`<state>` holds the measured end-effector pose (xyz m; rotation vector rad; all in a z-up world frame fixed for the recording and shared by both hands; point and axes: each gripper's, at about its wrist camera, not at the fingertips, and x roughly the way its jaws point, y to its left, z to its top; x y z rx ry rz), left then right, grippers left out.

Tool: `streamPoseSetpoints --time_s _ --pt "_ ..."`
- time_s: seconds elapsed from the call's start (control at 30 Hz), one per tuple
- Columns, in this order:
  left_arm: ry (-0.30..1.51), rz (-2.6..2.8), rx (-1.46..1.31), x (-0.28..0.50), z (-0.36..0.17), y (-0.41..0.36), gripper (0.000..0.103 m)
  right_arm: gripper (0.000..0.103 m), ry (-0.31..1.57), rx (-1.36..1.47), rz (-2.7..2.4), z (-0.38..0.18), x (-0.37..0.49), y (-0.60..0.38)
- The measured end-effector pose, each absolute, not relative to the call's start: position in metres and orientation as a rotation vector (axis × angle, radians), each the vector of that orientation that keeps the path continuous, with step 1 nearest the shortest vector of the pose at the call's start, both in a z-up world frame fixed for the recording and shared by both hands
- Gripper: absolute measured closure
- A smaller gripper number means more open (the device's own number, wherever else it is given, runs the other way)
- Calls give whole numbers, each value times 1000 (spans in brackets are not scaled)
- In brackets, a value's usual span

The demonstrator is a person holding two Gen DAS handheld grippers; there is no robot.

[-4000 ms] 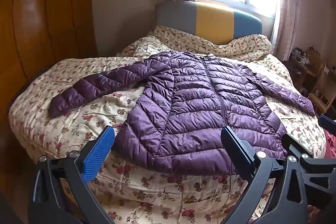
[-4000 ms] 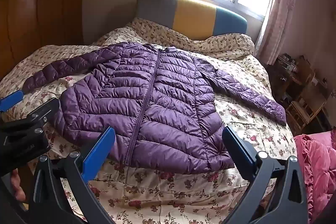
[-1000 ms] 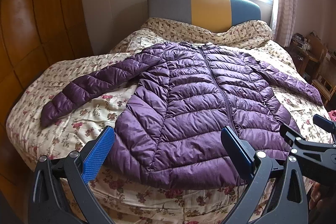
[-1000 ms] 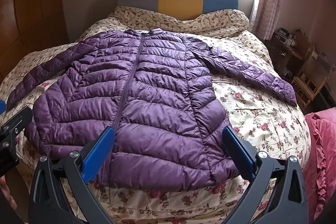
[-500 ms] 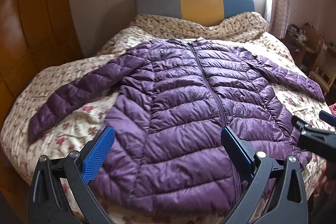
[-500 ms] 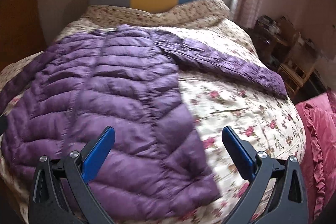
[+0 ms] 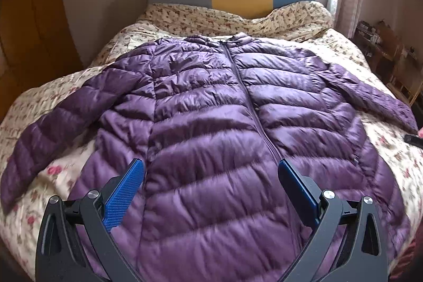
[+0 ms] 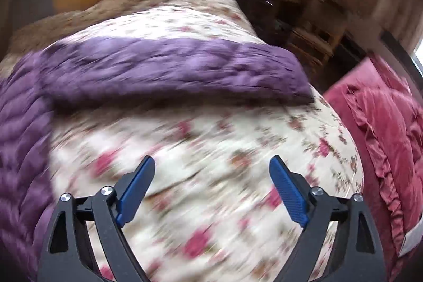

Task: Fold large clothes
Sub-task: 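Grasp the sleeve cuff nearest the right tool and lift it, then carry the held sleeve across the jacket body and open the right tool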

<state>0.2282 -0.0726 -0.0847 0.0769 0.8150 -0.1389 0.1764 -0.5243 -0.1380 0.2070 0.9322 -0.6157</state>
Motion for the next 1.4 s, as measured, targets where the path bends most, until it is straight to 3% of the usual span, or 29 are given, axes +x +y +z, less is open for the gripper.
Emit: streamPoseSetpoints --time_s 0.27,0.63,0.73,0.8,0.9,1.23,1.4 --pt "848 -117 90 292 -100 -78 3 29 942 343 -793 -138 192 -620" --pt "878 -101 18 350 -111 -64 3 33 959 505 -868 -149 222 -690" --pt "877 -93 27 360 -112 -61 3 48 966 510 -850 -154 228 -693" --pt "882 -88 28 366 -114 -57 3 73 957 490 -829 -153 232 -687" --pt "914 -79 8 374 -123 -52 3 87 959 432 -810 -149 243 -675" --pt "946 -90 -22 378 -131 -47 4 89 878 234 -763 -113 267 -621" --pt "940 -94 -48 378 -128 -40 15 89 854 134 -691 -96 290 -578"
